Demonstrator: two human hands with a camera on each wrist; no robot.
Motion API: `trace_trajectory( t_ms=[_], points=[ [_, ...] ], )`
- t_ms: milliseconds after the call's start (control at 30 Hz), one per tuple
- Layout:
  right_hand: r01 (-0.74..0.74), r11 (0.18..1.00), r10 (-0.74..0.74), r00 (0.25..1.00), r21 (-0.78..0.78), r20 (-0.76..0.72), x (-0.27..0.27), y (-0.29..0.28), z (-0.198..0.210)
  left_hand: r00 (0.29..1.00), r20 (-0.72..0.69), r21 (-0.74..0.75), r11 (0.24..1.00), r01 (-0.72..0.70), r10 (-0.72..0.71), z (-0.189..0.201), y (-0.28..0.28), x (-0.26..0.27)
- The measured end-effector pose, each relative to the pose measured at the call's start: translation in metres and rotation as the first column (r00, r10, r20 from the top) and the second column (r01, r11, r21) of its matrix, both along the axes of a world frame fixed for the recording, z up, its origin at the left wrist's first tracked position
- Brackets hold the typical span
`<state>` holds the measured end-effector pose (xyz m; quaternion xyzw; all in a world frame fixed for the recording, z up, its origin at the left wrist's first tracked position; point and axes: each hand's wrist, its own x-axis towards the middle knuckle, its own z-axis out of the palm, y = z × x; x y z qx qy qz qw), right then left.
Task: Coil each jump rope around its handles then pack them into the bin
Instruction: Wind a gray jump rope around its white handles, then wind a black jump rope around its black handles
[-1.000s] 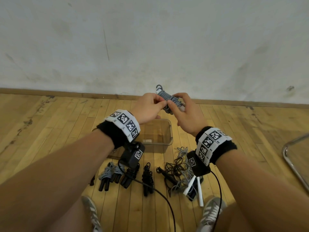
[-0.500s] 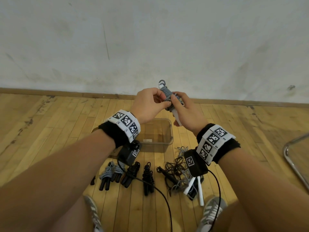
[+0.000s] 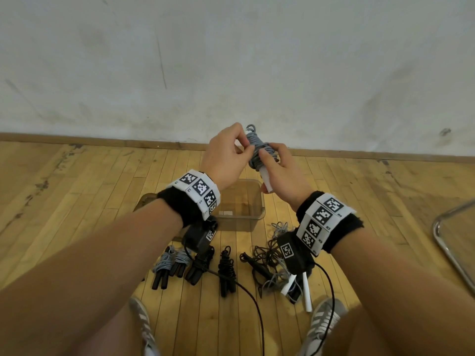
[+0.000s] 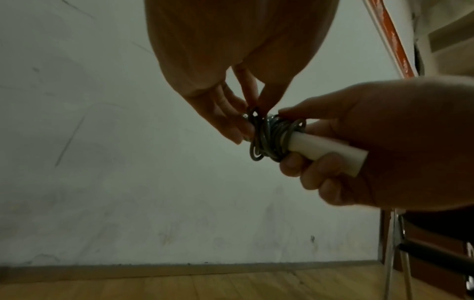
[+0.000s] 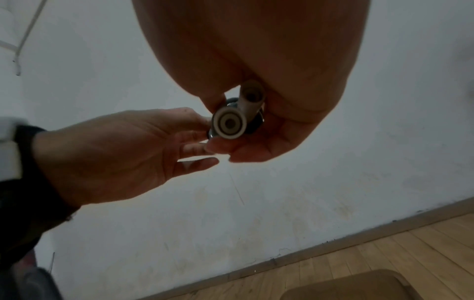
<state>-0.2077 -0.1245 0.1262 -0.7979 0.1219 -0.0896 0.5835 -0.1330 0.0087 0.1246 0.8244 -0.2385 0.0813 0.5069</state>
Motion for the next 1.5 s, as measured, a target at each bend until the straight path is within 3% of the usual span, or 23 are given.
trace_trajectory(
  t_ms=[100,167,267,600,700,867,967,1133,1400,1500],
  points=[
    [0.02,1.0,-0.02,1.0,-0.017,0.003,0.001,-0.005,0.001,0.982,-0.169,-0.091,0.993,0.072,-0.086,0.005,0.0,0.002],
    [0.003,0.999,-0.003,1.0,-0.032,0.008,0.0,-0.008,0.002,0.933,-0.31,-0.157,0.978,0.138,-0.181,0.01,0.003,0.004],
    [-0.024,0.998,0.026,0.999,-0.065,0.024,-0.001,-0.01,0.0,0.891,-0.395,-0.186,0.969,0.161,-0.224,0.012,0.005,0.004],
    [-0.006,0.997,0.01,0.998,-0.078,0.059,-0.001,-0.009,-0.003,0.889,-0.444,-0.315,0.948,-0.042,-0.109,0.005,-0.001,0.001],
    [-0.009,0.999,0.013,0.997,-0.05,0.077,-0.004,-0.008,-0.004,0.85,-0.498,-0.38,0.925,-0.033,-0.174,0.004,0.0,-0.005],
    [-0.086,0.991,0.082,0.996,0.104,0.042,-0.011,0.001,-0.002,0.868,-0.436,-0.382,0.922,0.061,-0.238,0.001,0.001,-0.019],
    [-0.107,0.994,0.108,0.993,0.02,-0.05,-0.01,-0.001,-0.009,0.882,-0.426,-0.325,0.944,0.057,-0.2,-0.008,0.008,-0.018],
    [-0.1,0.978,0.09,0.994,-0.185,-0.06,-0.008,-0.002,-0.041,0.837,-0.529,-0.268,0.963,-0.01,-0.138,-0.05,0.011,-0.017],
    [-0.134,0.978,0.075,0.942,-0.162,-0.328,0.001,0.01,-0.169,0.748,-0.664,-0.049,0.998,-0.048,0.003,-0.169,0.021,-0.02],
    [-0.134,0.986,0.076,0.893,-0.101,-0.443,-0.001,0.021,-0.218,0.72,-0.687,0.099,0.994,-0.045,0.101,-0.216,0.03,-0.025]
  ],
)
